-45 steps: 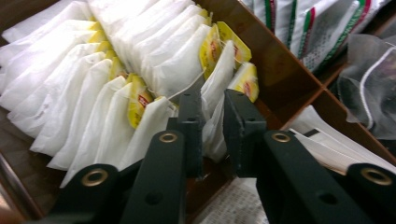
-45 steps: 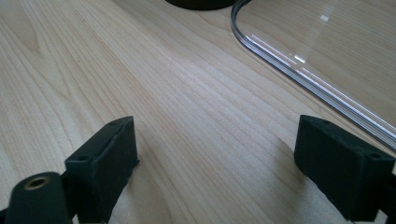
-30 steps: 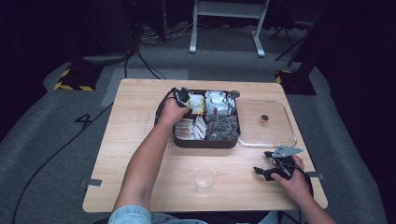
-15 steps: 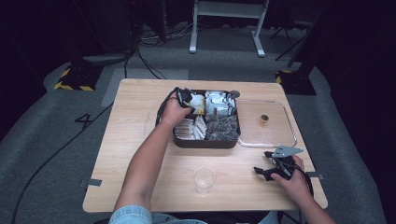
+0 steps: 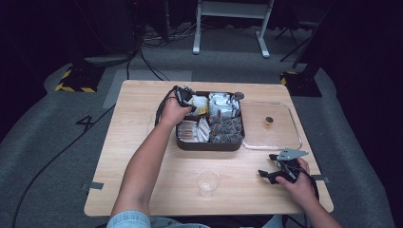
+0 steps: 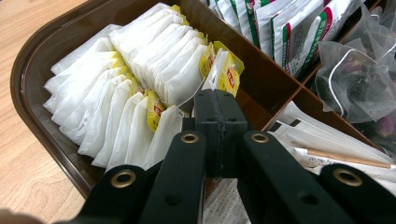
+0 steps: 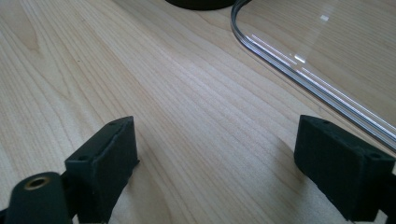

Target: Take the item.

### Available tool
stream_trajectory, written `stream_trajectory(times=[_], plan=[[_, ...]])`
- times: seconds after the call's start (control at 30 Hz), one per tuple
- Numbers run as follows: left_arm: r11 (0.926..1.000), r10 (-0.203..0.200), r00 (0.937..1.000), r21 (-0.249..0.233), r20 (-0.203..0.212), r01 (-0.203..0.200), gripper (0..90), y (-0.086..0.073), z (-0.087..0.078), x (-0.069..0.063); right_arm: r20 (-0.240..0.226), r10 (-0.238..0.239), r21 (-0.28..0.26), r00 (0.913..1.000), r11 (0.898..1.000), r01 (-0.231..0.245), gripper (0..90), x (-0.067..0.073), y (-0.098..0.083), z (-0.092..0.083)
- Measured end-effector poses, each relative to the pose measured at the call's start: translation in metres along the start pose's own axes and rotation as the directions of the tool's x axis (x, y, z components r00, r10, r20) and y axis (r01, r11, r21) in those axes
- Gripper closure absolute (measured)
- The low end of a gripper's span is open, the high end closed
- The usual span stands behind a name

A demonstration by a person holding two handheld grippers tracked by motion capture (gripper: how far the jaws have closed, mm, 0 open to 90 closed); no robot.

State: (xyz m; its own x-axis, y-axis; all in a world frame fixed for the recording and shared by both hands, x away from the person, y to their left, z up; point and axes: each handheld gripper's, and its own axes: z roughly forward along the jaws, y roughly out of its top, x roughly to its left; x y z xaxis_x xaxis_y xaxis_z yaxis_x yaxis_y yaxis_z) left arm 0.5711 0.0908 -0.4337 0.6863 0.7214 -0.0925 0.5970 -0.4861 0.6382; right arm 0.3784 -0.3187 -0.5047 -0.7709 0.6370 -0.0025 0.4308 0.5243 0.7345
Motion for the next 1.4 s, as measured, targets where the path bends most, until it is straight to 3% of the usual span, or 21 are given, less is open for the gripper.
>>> stream_trajectory(times=[0.07, 0.23, 0.4, 0.77, 1.0, 1.17, 1.4], plan=[[1.0000, 0.002, 1.0000, -0.006, -0.001, -0.002, 89.9, -0.001, -0.002, 0.000, 0.000, 0.000, 0.000, 1.0000, 1.000, 0.000, 13.3, 0.000, 0.000, 0.000], [0.9995, 0.014, 0.9997, 0.029, -0.018, -0.014, 89.6, -0.006, -0.002, 0.002, 0.000, 0.000, 0.000, 1.0000, 1.000, 0.000, 13.3, 0.000, 0.000, 0.000], [0.9990, -0.018, 0.9998, 0.042, 0.004, 0.018, 84.7, -0.010, -0.001, 0.004, 0.000, 0.000, 0.000, 1.0000, 1.000, 0.000, 13.3, 0.000, 0.000, 0.000], [0.9981, 0.023, 0.9997, 0.057, -0.012, -0.022, 90.0, -0.013, -0.004, 0.002, 0.000, -0.001, 0.000, 1.0000, 1.000, 0.001, 13.3, 0.000, 0.000, 0.000], [0.9985, 0.055, 0.9982, 0.001, -0.025, -0.055, 90.0, -0.007, -0.019, 0.000, 0.000, 0.000, 0.000, 1.0000, 1.000, 0.000, 13.3, 0.000, 0.000, 0.000], [0.9981, 0.056, 0.9983, -0.026, -0.017, -0.056, 90.0, -0.003, -0.026, -0.002, 0.000, 0.000, 0.000, 1.0000, 1.000, 0.000, 13.3, 0.000, 0.000, 0.000], [0.9945, 0.071, 0.9973, -0.079, 0.021, -0.069, 90.0, 0.002, -0.038, -0.006, 0.000, 0.000, 0.000, 1.0000, 1.000, 0.000, 13.3, 0.000, 0.000, 0.000]])
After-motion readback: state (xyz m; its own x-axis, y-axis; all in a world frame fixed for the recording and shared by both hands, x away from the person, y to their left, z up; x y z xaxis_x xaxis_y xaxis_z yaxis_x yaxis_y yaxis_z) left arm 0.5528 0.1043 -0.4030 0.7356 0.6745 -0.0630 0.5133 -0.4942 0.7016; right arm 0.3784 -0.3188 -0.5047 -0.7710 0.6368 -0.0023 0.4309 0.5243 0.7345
